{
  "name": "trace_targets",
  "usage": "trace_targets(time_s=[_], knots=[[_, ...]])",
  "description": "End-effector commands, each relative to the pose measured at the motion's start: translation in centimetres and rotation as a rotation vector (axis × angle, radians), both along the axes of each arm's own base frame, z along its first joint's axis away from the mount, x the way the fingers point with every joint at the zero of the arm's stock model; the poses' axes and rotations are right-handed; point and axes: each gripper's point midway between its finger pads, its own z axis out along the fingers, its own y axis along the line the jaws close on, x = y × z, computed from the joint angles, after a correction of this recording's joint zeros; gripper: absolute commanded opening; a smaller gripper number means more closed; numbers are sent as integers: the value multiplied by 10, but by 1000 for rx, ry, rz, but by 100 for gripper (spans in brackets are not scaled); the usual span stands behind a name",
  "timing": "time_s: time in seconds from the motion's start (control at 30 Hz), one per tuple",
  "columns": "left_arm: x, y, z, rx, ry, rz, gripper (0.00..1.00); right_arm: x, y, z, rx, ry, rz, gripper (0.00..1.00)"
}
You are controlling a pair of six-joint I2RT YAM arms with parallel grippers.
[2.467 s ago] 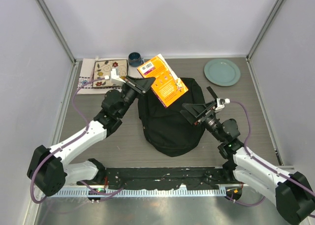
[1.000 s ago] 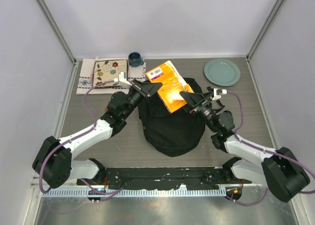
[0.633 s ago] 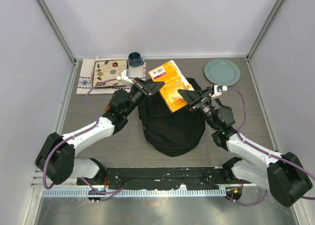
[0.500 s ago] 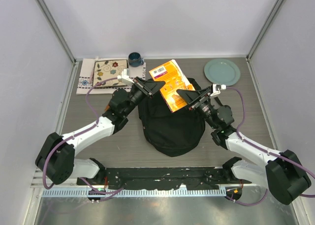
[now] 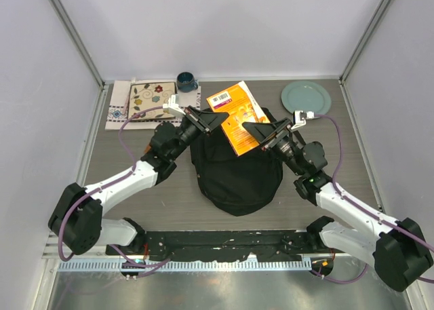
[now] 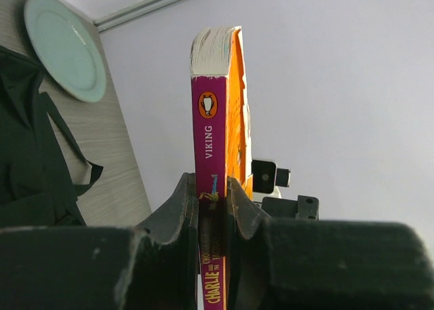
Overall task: Pack the student bag
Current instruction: Pick up the book from the center of the board.
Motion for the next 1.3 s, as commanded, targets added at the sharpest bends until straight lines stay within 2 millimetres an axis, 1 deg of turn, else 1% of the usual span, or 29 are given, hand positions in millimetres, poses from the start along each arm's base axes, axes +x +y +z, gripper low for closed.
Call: trace_targets(time_s=[0.0, 0.03, 0.07, 0.13, 0.17, 0.23, 0.27, 0.3, 0.33, 0.37, 0.4, 0.47, 0.5, 0.53, 0.57, 0.63, 0.7, 0.83, 0.87, 0.9, 1.0, 1.03, 1.13, 1.2, 1.23, 1.27], knots=[[-11, 1, 39, -37, -105, -22, 0, -13, -8, 46, 37, -135, -16, 75], [-10, 0, 39, -39, -103, -24, 0, -13, -8, 47, 42, -136, -13, 75], [-10, -1, 39, -37, -105, -31, 0, -15, -8, 50, 54, -146, -9, 69], [-9, -3, 38, -35, -102, -36, 0, -14, -7, 49, 64, -141, -3, 64], [-10, -2, 37, -35, -100, -36, 0, -16, -8, 51, 76, -146, 0, 56], [-10, -2, 32, -33, -88, -33, 0, -15, -9, 48, 81, -138, -6, 48], [-10, -1, 32, -35, -86, -30, 0, -16, -10, 47, 82, -136, -11, 40], [-10, 0, 27, -28, -78, -24, 0, -15, -11, 44, 79, -125, -16, 37], [-10, 1, 24, -23, -72, -21, 0, -14, -14, 42, 76, -121, -32, 29], [-11, 2, 24, -22, -71, -16, 0, -14, -16, 40, 68, -111, -46, 26], [-10, 3, 19, -10, -59, -8, 0, -14, -18, 38, 61, -105, -55, 24], [-10, 6, 18, -3, -60, 5, 0, -14, -23, 35, 43, -95, -82, 25], [-9, 8, 16, 0, -57, 13, 0, -14, -23, 36, 38, -97, -85, 29], [-8, 9, 17, -2, -56, 27, 0, -15, -23, 37, 32, -96, -84, 39], [-7, 10, 16, -2, -56, 33, 0, -15, -22, 34, 19, -87, -77, 44], [-5, 12, 19, -12, -62, 49, 0, -17, -18, 34, 12, -88, -55, 48], [-3, 13, 23, -28, -72, 59, 0, -18, -14, 31, 12, -70, -27, 50], [-1, 16, 27, -38, -79, 81, 0, -20, -11, 23, 20, -42, -2, 51], [3, 21, 27, -41, -76, 116, 0, -20, -12, 21, 22, -30, -3, 51], [3, 22, 26, -41, -74, 120, 0, -19, -12, 18, 22, -18, -6, 51], [3, 24, 32, -44, -94, 134, 0, -17, -13, 9, 18, 16, -12, 45], [3, 25, 33, -42, -99, 136, 0, -17, -12, 7, 20, 26, -9, 38], [4, 24, 31, -33, -92, 137, 0, -16, -10, 7, 31, 34, 3, 31], [5, 24, 27, -28, -85, 136, 0, -15, -8, 6, 34, 39, 9, 32], [4, 24, 26, -27, -86, 137, 0, -14, -7, 4, 33, 44, 13, 39], [3, 24, 26, -25, -89, 134, 0, -14, -6, 3, 31, 50, 18, 42]])
